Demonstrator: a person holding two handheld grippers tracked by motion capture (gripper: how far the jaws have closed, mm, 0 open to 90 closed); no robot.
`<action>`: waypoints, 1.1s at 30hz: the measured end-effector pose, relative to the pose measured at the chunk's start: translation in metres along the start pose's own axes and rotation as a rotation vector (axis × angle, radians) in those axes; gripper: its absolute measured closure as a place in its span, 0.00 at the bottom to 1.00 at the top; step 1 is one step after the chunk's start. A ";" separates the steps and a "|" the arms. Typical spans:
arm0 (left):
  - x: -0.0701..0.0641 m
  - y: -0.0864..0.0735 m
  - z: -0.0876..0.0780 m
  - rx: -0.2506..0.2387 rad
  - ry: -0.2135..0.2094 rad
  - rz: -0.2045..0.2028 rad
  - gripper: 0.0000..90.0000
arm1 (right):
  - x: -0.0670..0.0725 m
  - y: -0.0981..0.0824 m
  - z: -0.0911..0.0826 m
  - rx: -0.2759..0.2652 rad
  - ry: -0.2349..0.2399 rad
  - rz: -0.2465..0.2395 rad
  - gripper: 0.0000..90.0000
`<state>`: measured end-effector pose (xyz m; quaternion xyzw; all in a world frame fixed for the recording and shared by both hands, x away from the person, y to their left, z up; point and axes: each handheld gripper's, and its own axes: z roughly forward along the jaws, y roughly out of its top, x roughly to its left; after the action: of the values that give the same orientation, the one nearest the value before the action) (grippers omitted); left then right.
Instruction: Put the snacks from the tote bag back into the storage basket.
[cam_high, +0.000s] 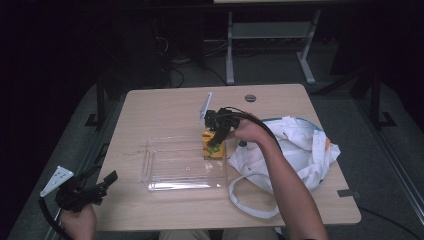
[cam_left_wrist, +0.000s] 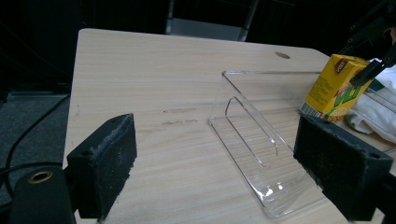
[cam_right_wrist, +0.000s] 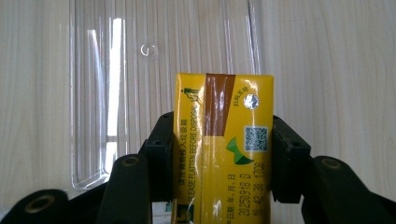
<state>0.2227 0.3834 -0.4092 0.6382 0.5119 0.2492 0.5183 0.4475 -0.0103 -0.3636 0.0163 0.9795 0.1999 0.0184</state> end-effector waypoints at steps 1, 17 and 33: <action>0.000 0.000 0.000 0.000 -0.001 0.004 0.14 | -0.001 -0.001 0.000 -0.008 0.000 0.005 0.57; 0.000 0.000 0.000 -0.002 -0.003 -0.006 0.14 | 0.001 -0.003 -0.001 -0.018 0.016 0.034 0.55; -0.001 0.000 0.002 0.007 -0.004 0.000 0.14 | 0.001 -0.009 -0.001 -0.013 0.003 0.051 0.50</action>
<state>0.2240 0.3815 -0.4099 0.6407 0.5116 0.2458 0.5171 0.4462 -0.0188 -0.3666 0.0408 0.9775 0.2067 0.0117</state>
